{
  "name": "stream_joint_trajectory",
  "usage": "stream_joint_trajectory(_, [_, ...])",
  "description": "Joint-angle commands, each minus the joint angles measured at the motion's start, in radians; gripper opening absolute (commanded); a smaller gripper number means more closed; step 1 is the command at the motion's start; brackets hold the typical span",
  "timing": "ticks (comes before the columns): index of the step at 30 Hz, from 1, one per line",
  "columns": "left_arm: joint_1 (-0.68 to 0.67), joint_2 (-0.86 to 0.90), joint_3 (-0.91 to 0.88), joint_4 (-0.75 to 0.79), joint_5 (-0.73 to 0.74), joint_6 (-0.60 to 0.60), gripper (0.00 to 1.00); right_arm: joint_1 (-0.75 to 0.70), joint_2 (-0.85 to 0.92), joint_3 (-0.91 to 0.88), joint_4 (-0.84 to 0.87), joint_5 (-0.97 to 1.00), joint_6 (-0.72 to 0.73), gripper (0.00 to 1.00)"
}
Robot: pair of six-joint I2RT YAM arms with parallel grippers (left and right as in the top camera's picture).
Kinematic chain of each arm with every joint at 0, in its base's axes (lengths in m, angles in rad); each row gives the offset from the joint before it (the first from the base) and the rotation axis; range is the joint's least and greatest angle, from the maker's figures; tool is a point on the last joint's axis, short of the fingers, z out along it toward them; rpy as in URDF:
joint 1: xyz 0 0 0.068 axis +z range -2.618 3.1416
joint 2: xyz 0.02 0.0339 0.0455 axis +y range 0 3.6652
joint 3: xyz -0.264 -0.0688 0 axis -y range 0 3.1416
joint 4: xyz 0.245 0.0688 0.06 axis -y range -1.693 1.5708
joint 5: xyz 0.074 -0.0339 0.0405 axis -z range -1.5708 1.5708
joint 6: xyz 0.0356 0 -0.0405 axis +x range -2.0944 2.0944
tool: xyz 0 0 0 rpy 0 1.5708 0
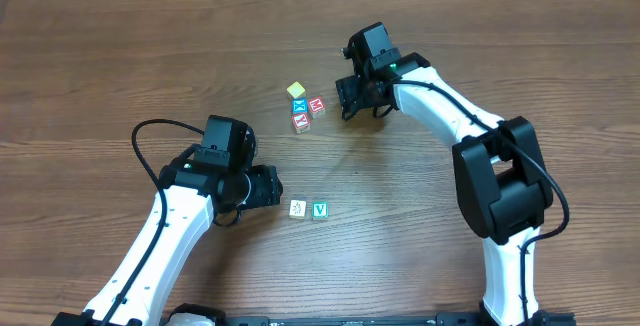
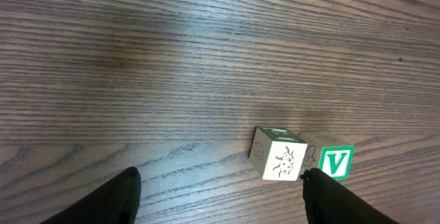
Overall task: Flip 3 blocks
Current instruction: 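Grasp the yellow C block with the right gripper and lift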
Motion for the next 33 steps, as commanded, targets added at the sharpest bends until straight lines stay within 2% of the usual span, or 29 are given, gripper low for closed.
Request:
stream_joint_trajectory(1, [0.004, -0.011, 0.026, 0.000, 0.012, 0.027, 0.68, 0.005, 0.046, 0.017, 0.011, -0.013, 0.030, 0.67])
stream_joint_trajectory(10, [0.004, -0.011, 0.026, -0.002, 0.012, 0.027, 0.69, 0.004, 0.053, 0.017, 0.047, -0.016, 0.105, 0.58])
stream_joint_trajectory(17, [0.004, -0.011, 0.026, 0.000, 0.012, 0.027, 0.69, 0.005, 0.052, 0.045, 0.002, -0.015, 0.105, 0.44])
stream_joint_trajectory(24, [0.004, -0.011, 0.026, 0.001, 0.012, 0.026, 0.68, 0.005, 0.048, 0.161, -0.113, -0.004, 0.104, 0.31])
stream_joint_trajectory(33, [0.004, -0.011, 0.026, 0.004, 0.013, 0.026, 0.68, 0.005, 0.028, 0.351, -0.278, -0.004, 0.104, 0.30])
